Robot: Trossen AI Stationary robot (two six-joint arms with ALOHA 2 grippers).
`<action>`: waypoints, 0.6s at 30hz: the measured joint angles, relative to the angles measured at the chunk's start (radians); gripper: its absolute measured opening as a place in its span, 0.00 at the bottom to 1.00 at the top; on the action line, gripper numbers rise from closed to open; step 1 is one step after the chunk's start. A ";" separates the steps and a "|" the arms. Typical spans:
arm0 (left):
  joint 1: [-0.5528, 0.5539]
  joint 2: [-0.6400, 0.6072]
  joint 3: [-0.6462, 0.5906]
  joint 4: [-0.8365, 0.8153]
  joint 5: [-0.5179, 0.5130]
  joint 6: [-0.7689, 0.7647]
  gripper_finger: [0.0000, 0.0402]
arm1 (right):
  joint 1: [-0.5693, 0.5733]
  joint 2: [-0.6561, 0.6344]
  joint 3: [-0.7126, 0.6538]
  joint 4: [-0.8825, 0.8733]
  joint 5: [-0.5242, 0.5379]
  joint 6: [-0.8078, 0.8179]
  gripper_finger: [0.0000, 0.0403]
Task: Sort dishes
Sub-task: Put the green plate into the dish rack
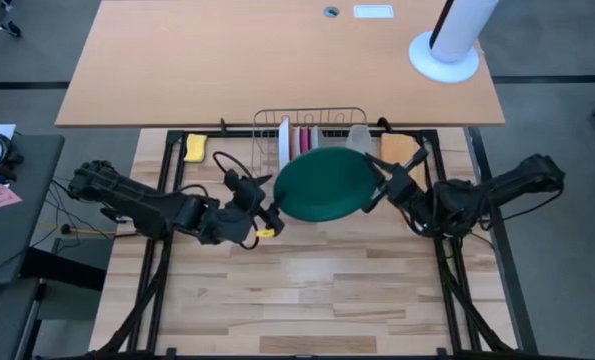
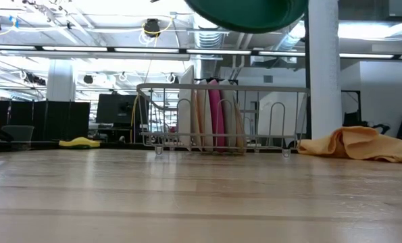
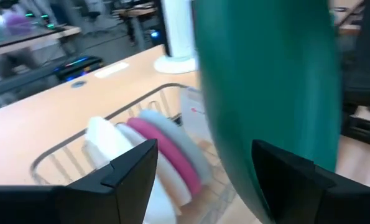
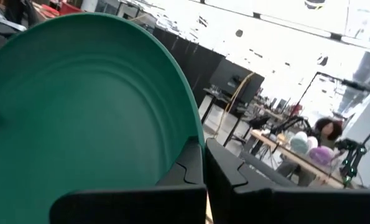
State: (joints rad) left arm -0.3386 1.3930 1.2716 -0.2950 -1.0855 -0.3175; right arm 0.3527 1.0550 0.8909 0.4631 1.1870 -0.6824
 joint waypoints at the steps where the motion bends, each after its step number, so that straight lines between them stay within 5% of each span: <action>1: 0.008 0.000 0.000 -0.014 -0.012 -0.015 0.64 | 0.005 0.010 0.000 0.025 -0.001 -0.023 0.00; 9: 0.032 0.000 0.000 -0.054 -0.014 -0.017 0.56 | 0.034 0.071 0.000 0.193 -0.001 -0.180 0.00; 18: 0.034 -0.001 0.000 -0.044 -0.049 0.061 0.06 | 0.033 0.086 0.000 0.206 -0.006 -0.233 0.00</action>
State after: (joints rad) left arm -0.3051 1.3921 1.2716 -0.3391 -1.1344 -0.2563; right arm 0.3859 1.1412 0.8909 0.6693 1.1806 -0.9157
